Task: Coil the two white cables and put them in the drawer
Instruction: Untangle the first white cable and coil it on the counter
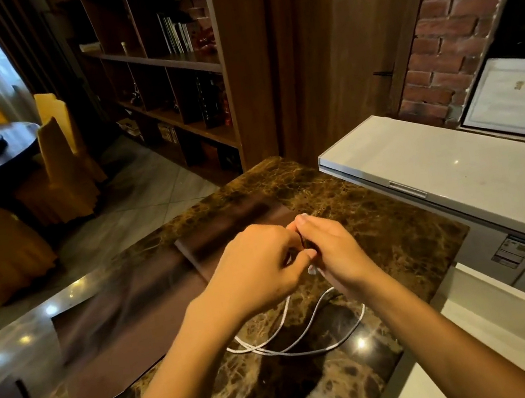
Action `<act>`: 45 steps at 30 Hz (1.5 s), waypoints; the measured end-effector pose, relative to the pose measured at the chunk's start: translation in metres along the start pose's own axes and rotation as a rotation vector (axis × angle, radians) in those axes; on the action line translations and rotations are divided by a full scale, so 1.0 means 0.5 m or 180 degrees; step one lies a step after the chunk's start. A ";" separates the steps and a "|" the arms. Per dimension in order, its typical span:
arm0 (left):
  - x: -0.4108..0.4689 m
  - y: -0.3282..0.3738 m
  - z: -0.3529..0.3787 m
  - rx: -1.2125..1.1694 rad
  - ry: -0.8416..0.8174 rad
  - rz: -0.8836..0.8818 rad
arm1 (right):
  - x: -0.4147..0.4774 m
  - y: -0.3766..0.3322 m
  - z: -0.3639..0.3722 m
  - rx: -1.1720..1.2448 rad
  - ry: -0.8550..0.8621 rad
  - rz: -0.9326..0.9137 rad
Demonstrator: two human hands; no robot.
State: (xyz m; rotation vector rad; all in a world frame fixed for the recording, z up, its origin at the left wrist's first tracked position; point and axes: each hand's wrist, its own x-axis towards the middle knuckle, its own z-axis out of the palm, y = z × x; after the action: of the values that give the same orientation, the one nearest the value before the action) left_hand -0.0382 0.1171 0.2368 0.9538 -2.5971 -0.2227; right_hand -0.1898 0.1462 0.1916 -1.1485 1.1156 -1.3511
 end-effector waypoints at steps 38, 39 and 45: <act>0.039 -0.046 0.036 -0.2484 0.1489 -0.0271 | -0.100 -0.033 0.077 0.0176 -0.0243 0.0291; 0.039 -0.046 0.041 -0.2520 0.1479 -0.0307 | -0.102 -0.035 0.079 0.0333 -0.0298 0.0343; 0.032 -0.027 0.074 -0.3207 0.1521 -0.0675 | -0.100 -0.050 0.082 0.0696 -0.0278 0.0321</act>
State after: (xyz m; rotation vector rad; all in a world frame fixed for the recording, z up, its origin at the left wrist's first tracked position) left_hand -0.0556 0.0972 0.2034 0.7408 -1.5931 -1.0748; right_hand -0.1499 0.1961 0.2181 -0.9697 0.9258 -1.2970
